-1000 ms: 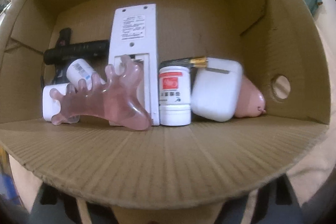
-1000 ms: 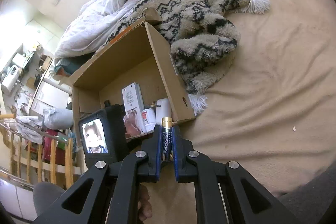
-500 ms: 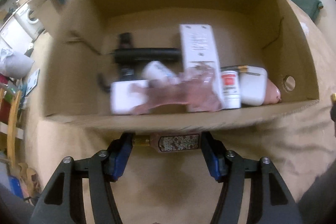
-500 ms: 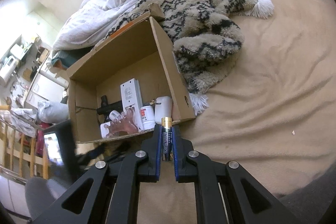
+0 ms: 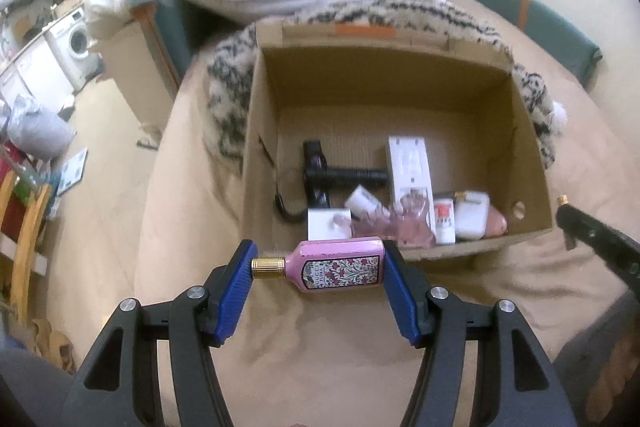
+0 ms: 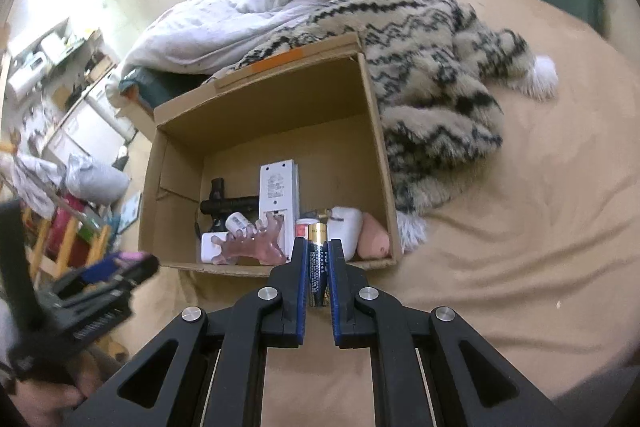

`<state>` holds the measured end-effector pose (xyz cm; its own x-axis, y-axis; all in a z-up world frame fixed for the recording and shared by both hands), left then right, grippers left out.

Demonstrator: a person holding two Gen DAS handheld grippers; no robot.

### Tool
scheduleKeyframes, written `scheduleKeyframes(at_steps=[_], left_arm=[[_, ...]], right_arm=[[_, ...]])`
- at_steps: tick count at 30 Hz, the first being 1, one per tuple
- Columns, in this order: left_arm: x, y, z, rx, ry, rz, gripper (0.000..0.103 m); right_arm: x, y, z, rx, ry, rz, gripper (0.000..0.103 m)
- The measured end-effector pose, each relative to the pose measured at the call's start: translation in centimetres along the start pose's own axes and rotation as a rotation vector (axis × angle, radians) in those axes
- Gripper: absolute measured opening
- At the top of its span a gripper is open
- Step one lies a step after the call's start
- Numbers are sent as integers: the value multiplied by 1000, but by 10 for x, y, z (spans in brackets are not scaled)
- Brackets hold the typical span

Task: Organize rigid objects
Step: 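Carry the perfume bottle and battery into the box and open both tools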

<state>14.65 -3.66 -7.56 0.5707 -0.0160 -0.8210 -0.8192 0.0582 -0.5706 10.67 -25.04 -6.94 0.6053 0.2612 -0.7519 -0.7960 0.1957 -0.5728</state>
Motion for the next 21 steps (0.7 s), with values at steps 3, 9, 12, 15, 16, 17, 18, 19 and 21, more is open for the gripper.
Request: scheduleKeyframes(at_steps=[3,9,12,15,16,17,18,19,21], left_arm=[[-8,-12,2,-5,-3,-26,59],[0,-28,8,-23,-5,-38,59],[8,-35,6,-19,-6,-34,59],[19,-42,3,-14,-8,-22,59],[24,-44,1,-10,-12,-16,59],[27,-47,0,-4,-15,-13,59],[31,-49,-1,3,-19,-11,59],[34,-51,-3,8,-22,-8,59],[43,-54,-6,21,-28,-5,59]], right_arm=[[3,-6,3,-20,-2,-5,11],[14,-19,14,-84,-14,-14,11],[27,-27,19,-100,-38,0,11],[40,-32,26,-150,-25,7,11],[45,-34,28,-161,-26,10,11],[50,-35,30,-167,-30,19,11],[56,-36,31,-173,-27,28,11],[62,-36,32,-180,-16,39,11],[73,-36,32,-183,-3,62,11]])
Point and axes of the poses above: each gripper's, at about its wrist camera, not at the fingertips, and x roughly the way its jaws point, z to its left, y to its underside, the point moved 5 cm from there along x, roughly the way its jaws point, and after that the axes turned 2 degrees about -z, right-handed, at the moved point
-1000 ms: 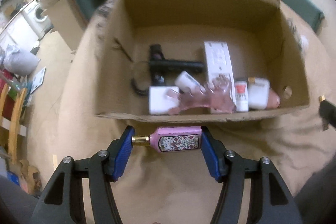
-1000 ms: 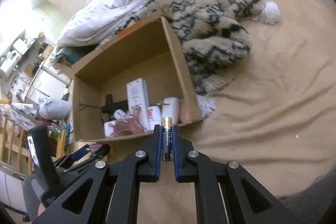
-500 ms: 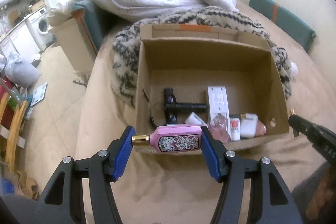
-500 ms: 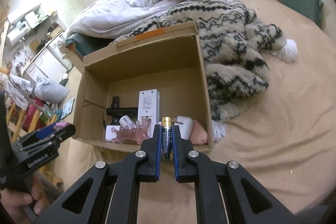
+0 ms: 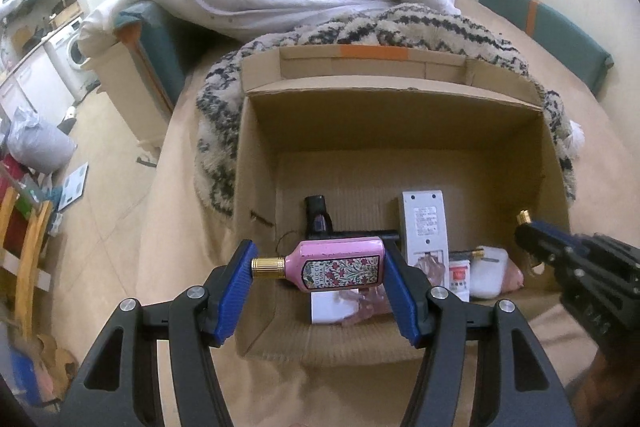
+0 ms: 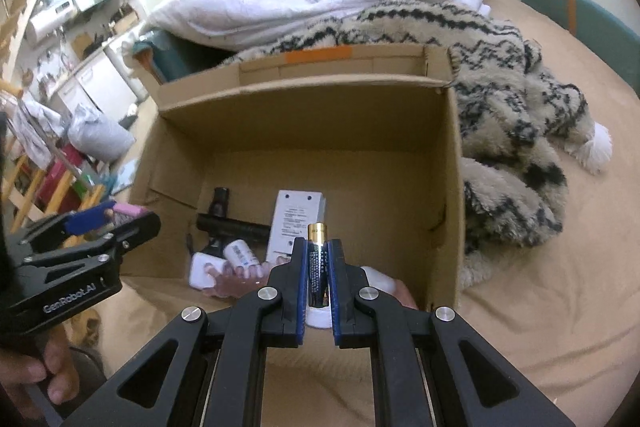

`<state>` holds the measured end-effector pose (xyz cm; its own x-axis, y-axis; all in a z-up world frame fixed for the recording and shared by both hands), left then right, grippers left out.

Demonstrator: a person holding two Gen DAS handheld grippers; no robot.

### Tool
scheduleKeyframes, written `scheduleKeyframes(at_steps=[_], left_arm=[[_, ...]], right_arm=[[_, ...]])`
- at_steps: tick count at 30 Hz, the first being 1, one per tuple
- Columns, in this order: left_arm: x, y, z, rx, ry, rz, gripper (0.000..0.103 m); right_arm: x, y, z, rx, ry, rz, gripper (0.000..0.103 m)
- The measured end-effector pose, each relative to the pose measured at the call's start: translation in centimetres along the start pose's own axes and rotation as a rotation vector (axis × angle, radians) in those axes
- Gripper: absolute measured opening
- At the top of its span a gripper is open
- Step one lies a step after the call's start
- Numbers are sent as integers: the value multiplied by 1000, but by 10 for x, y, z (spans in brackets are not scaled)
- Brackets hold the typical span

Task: Organize rigid objects
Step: 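Carry the perfume bottle and battery into the box and open both tools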

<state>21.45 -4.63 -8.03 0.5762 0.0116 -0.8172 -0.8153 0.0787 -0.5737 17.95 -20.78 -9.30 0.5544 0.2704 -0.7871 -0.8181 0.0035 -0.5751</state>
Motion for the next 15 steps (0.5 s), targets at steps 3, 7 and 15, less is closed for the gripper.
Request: scheduleKeyframes(at_steps=[3,7,15], left_arm=[[13,-1,-5,23,-10,16,59],[30,3,-9,39,-26,39,59],[45,9,-11,34,-38,63,59]], right_arm=[[15,2,-1,6,15,44,11],[25,7,-2,29,9,84,11],[34,11,-6,68,-10,128,11]])
Point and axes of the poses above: each gripper's, at about its wrist camera, not at the fingertips, and x roughly the way its jaws point, z to its left, y to its underside, the point moved 5 cm from there along x, roughly the way its jaws point, and after that the axes turned 2 degrees about -z, right-handed, at the moved point
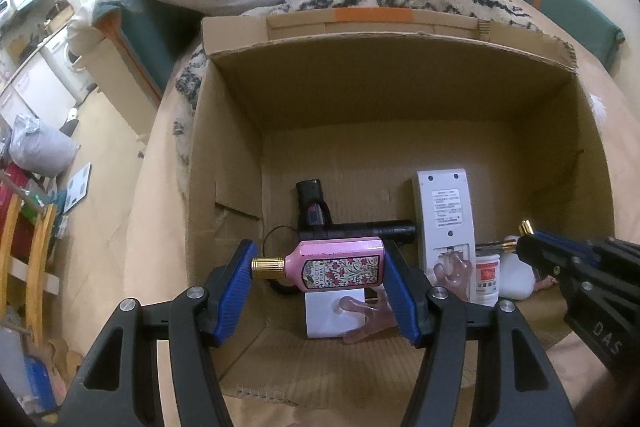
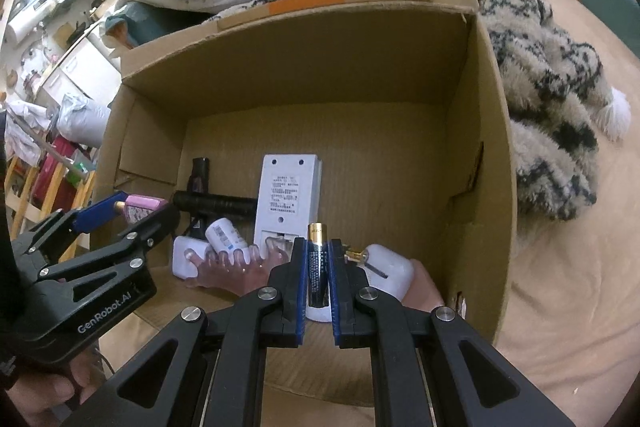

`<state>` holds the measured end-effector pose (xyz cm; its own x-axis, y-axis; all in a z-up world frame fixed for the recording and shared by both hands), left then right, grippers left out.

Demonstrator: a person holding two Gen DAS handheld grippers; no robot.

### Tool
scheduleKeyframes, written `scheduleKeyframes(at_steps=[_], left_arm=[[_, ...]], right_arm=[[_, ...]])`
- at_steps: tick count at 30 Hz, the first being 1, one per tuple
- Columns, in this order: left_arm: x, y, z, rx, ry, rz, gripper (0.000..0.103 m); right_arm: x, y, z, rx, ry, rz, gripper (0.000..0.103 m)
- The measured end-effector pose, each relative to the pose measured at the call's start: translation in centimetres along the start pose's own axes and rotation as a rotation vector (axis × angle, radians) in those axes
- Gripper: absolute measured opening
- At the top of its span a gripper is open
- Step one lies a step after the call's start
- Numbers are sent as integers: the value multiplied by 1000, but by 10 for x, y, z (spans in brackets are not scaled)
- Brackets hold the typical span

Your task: Organize rigid objects

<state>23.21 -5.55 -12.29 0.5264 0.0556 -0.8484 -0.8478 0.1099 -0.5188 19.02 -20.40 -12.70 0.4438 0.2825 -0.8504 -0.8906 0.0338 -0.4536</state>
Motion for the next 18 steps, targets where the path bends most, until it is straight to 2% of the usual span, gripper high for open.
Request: scheduleKeyframes(at_steps=[4,5,6,7,8,9,10,11,12,16,18], left_arm=[[1,1,0,-14,11,13,60],[0,1,-1,-14,12,10,65],[-2,1,-1,-12,13,6,78],[-4,1,-1,-13,15,-1,84],[-8,0,-1,-16,26,-12,89],[-12,-2,-2,-17,36,-19,90],[-16,-3,-2,-15,41,-27,91],[-21,-4,-2,-11,43,-36,95],[-25,-5,-1,-9,38,-44,98],[-42,-8,8,-26,45,-70,101],[-51,-8,16,-44,42,-80,101]], right_arm=[[-4,-3,-2,23,-19,-15,11],[-6,-4,-2,30,-32,-24,11],[-8,-5,-2,34,-38,-29,11],[-11,-6,-2,40,-46,-39,12],[-14,-7,-2,50,-53,-50,18],[-17,-7,-3,61,-58,-58,24],[-20,-8,-4,75,-69,-69,43],[-24,-9,-6,90,-82,-85,71],[-29,-9,-7,103,-86,-105,78],[-44,-11,-10,124,-89,-146,83],[-55,-11,-13,141,-87,-189,99]])
Point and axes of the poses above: each gripper's, at about its wrist camera, not at the fingertips, and x roughly the way its jaws point, z to its left, y to its underside, the point moved 5 cm from there along x, roughly the way its jaws point, and after that the axes turned 2 degrees about -z, right-handed, at the moved point
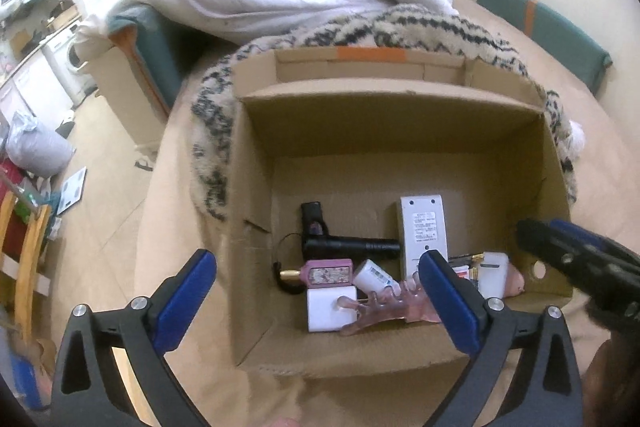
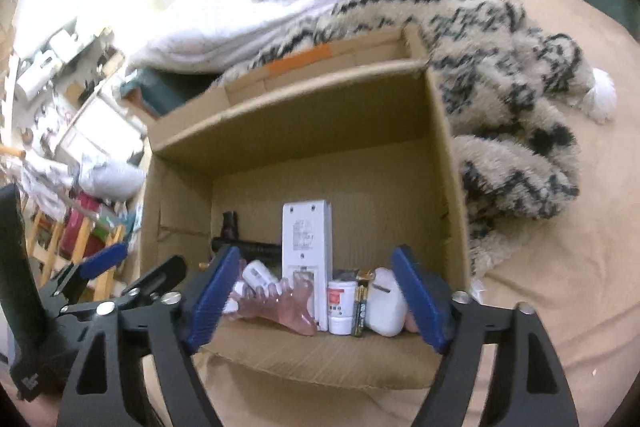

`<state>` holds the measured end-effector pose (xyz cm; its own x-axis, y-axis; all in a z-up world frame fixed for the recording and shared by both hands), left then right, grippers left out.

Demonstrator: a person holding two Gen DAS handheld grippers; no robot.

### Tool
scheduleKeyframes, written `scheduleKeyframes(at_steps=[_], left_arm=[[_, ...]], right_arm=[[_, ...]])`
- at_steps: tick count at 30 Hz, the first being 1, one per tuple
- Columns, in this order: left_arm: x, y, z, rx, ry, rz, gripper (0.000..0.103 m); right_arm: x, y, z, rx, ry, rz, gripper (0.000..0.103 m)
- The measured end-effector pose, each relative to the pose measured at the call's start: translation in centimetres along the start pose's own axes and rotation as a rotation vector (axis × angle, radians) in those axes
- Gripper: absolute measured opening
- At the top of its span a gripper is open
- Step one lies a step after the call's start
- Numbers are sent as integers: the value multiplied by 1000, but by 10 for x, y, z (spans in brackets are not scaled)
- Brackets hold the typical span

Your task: Organize rigid objects

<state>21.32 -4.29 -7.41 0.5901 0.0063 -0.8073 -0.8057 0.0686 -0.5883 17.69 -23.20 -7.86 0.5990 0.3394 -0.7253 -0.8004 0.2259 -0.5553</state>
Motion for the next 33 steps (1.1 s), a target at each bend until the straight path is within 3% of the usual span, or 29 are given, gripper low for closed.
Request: scheduleKeyframes(at_steps=[1,8,11,19,27,33], left_arm=[[-4,-1,3,-7,-1,-5,101],[-51,0,30,-23,-42,-94,101],[-72,6,42,-71,-27,-123,101],[-120,40,64,-143,-19,-188,101],[-121,76,57,-149,-25,-179,101],[-107,76,51,-138,-55,-174,101]], right_arm=[[-5,-1,1,6,-7,-19,103],[-40,0,10,-28,9,-71,103],[-59,4,17,-52,18,-107,103],[-105,29,25,-74,22,-175,103],[-102,69,21,-90,75,-183,103],[-96,66,24,-163,150,-227,103]])
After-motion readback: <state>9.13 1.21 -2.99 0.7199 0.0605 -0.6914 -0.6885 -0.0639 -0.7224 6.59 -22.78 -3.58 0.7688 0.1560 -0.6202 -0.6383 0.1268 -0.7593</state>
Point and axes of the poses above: each gripper's, at about its wrist camera, not at the fingertips, and x roughly the way its jaws point, z to its left, y to its underside, the point moved 5 cm from there along x, roughly the way its jaws point, and after that the axes turned 2 degrees about -z, right-handed, at the moved point
